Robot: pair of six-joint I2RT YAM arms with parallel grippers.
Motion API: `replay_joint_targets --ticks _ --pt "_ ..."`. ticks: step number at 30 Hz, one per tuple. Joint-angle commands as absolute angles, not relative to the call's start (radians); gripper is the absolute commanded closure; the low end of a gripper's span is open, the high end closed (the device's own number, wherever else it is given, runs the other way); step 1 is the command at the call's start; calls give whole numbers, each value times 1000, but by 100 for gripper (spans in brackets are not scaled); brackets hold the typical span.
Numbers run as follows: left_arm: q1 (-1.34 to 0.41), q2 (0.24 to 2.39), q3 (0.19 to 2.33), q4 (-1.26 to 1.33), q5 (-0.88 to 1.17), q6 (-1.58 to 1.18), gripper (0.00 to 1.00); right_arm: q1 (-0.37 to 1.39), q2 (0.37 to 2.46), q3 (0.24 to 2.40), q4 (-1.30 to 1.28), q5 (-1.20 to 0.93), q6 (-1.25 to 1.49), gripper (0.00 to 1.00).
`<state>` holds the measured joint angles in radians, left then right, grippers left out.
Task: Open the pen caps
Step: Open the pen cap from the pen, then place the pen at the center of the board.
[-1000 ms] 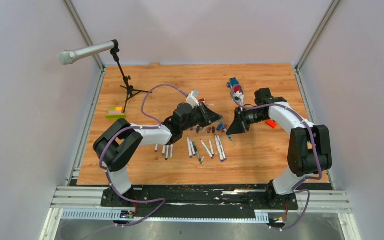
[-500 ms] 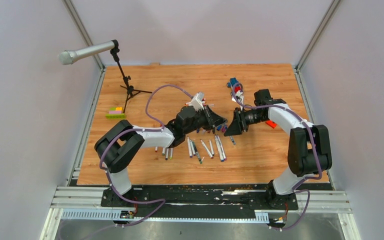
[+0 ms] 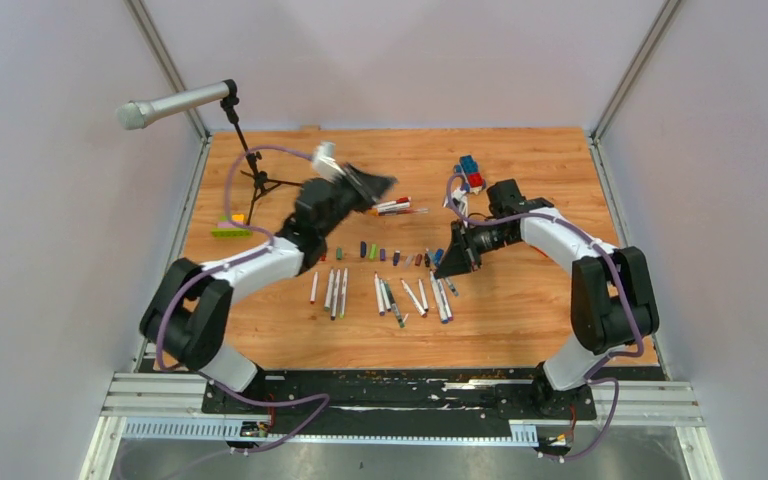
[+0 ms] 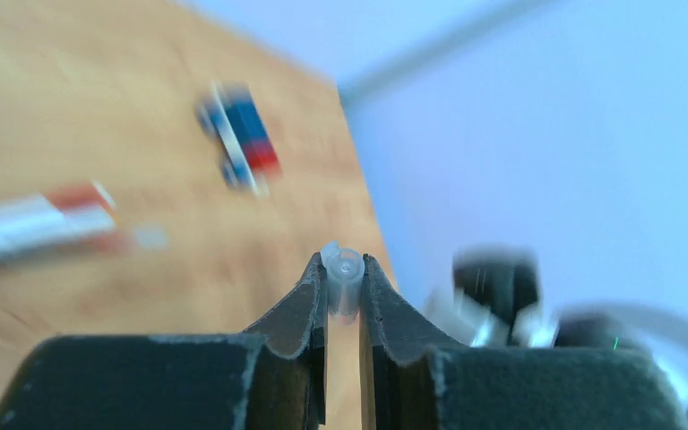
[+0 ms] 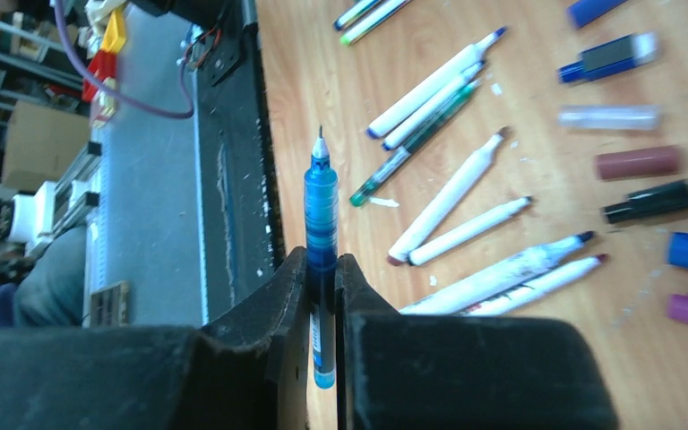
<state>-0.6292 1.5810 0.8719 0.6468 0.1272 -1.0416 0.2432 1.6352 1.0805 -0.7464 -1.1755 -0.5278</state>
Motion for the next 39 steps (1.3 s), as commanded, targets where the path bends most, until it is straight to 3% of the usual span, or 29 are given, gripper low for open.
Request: replay_joint_targets --ticks 1,8,15,19,33,39 --pt "-485 1435 893 691 -75 -1019 100 275 1651 1076 -834 -1193 -595 100" --pt "-472 1375 868 641 33 -962 100 273 1611 1035 -720 -1073 -482 100" --pt "-472 1252 760 529 146 -893 100 272 1451 832 -406 -741 -70 100" --pt "-473 1158 694 459 165 -864 100 267 1351 774 -374 -610 133 100" --pt "-503 1019 566 434 160 -881 100 261 1476 769 -456 -467 162 98" --pt "-526 1024 567 436 148 -878 100 261 1495 759 -459 -440 151 90"
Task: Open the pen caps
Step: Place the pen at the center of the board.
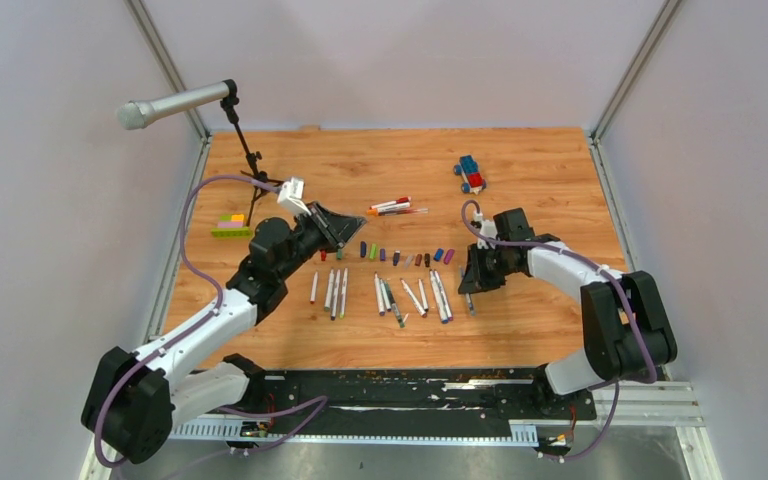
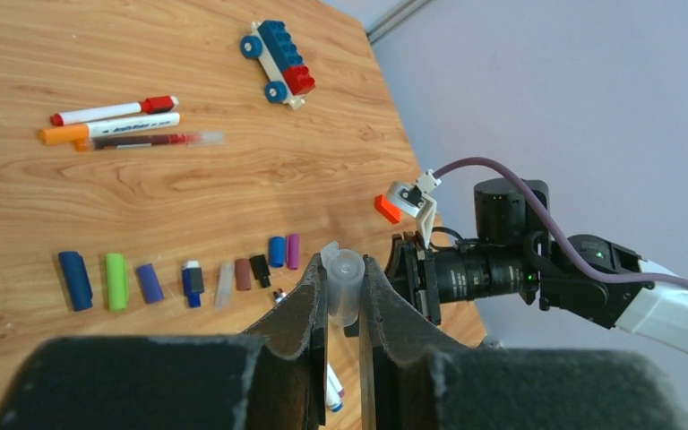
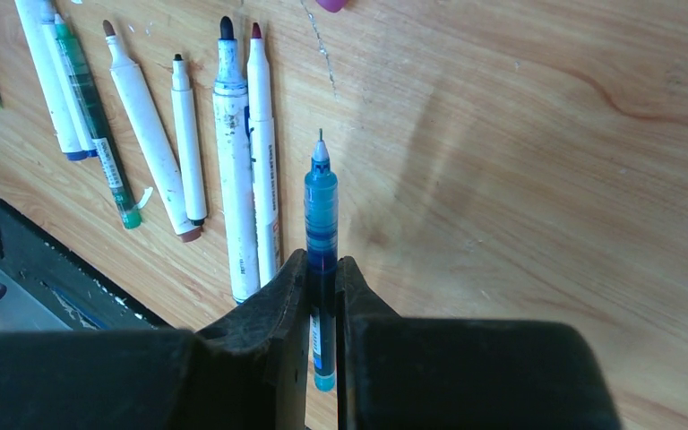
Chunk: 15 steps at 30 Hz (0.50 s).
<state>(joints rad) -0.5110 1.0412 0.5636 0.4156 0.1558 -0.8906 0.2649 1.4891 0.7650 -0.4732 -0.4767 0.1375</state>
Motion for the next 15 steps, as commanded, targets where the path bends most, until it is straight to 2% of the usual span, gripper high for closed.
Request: replay_joint_targets --ticks 1,9,15 --pt "-531 1026 568 436 145 -878 100 261 1499 759 -462 -438 151 89" --pt "-569 1038 580 439 120 -871 100 261 1553 773 -484 -411 136 81" --pt "-600 1068 602 435 104 -859 100 261 1553 776 -487 -405 131 71"
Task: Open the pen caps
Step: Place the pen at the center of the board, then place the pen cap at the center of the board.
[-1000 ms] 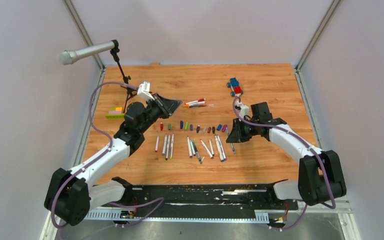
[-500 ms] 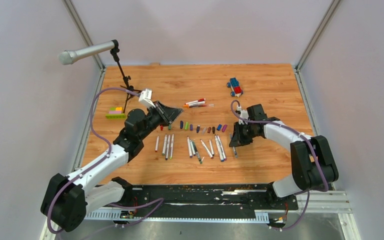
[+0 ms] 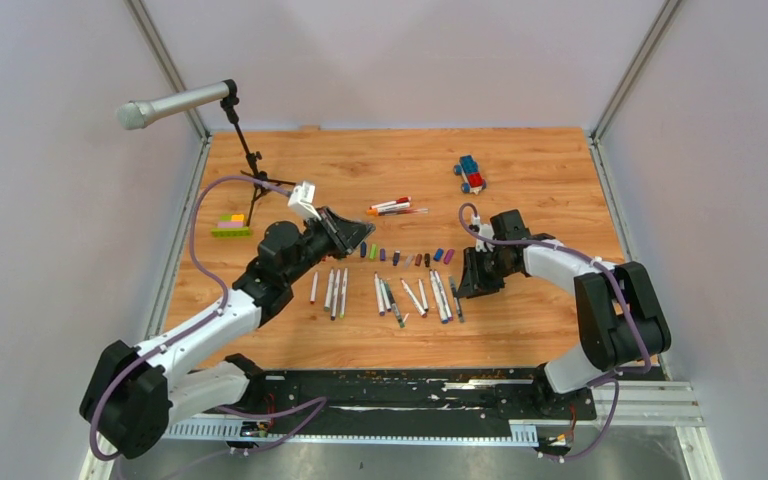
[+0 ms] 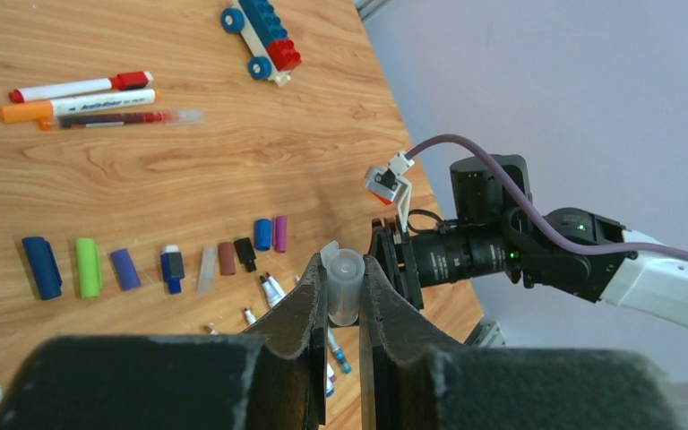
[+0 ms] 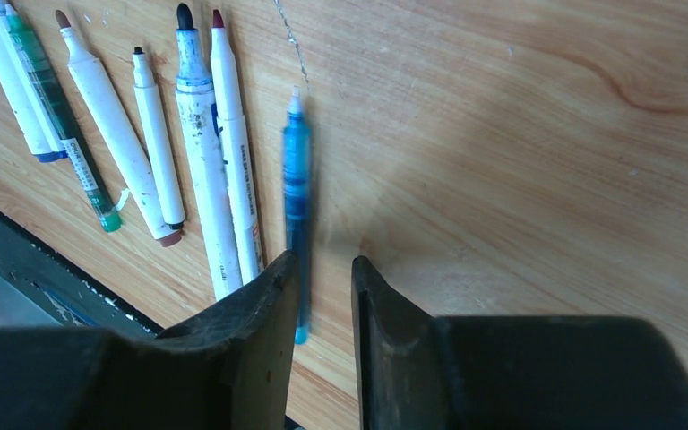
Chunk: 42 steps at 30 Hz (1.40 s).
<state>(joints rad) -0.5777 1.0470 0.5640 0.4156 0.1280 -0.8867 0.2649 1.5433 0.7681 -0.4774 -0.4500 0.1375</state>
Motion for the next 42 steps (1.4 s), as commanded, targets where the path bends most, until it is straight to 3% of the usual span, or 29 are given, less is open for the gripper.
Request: replay_joint_targets --ticks 1,10,18,28,36,42 --pt "-607 1077 604 439 103 -858 100 261 1552 776 -489 -404 131 69" --pt "-685 1214 665 472 115 -848 100 259 1529 790 -488 -421 89 67" --pt "-766 1435 811 426 178 -805 99 183 1445 933 -643 -590 -295 63" --pt "-895 1771 1190 98 166 -650 96 -211 1408 957 -765 -870 -477 63" --pt "-969 2013 1544 -279 15 -533 94 -244 1417 963 -770 -882 -485 62" --pt "-978 2156 1716 -403 -28 -508 93 -246 1430 970 -779 -878 -499 61"
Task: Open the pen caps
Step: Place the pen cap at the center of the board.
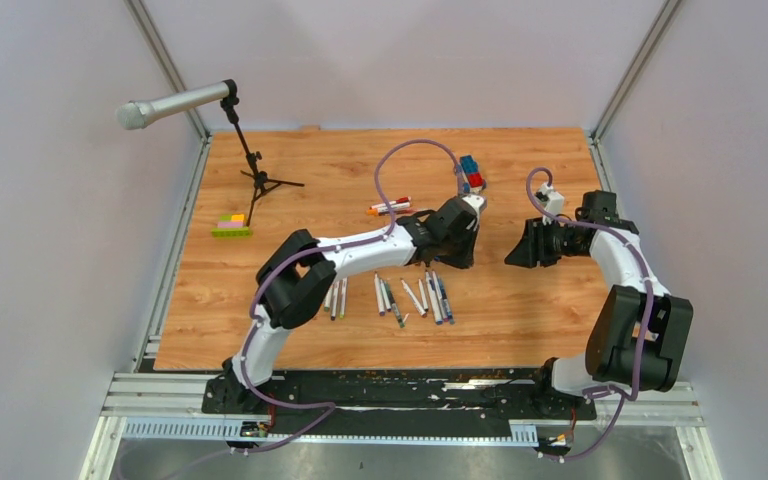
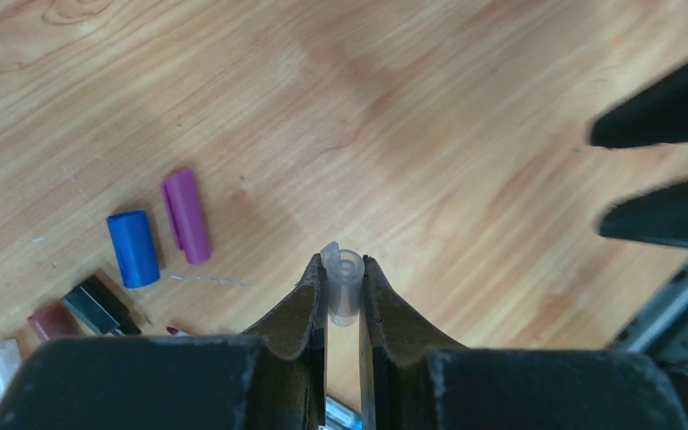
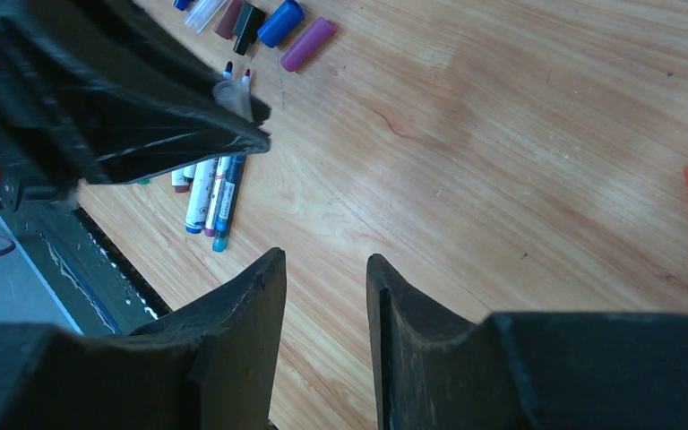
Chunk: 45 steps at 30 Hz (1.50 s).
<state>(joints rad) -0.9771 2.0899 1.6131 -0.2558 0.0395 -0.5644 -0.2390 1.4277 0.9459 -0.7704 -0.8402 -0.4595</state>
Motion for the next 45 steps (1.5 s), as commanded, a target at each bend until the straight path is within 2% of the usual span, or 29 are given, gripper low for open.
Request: replay_joint_targets --ticks 1,8,30,36,45 --pt "-979 2176 1743 -423 -37 -503 93 -246 1432 972 -783 -876 -503 61" --pt "-983 2276 1910 -545 -120 -470 89 -255 1439 981 -798 -877 -517 60" --pt "-983 2374 2035 -615 -152 -470 73 -274 1440 984 -809 -906 -526 60" --pt "-983 2363 2045 -622 -150 -464 67 -279 1439 983 -811 -914 -528 60" --pt "-983 2259 2016 -599 -143 -447 67 -285 1436 982 -816 -928 -532 60"
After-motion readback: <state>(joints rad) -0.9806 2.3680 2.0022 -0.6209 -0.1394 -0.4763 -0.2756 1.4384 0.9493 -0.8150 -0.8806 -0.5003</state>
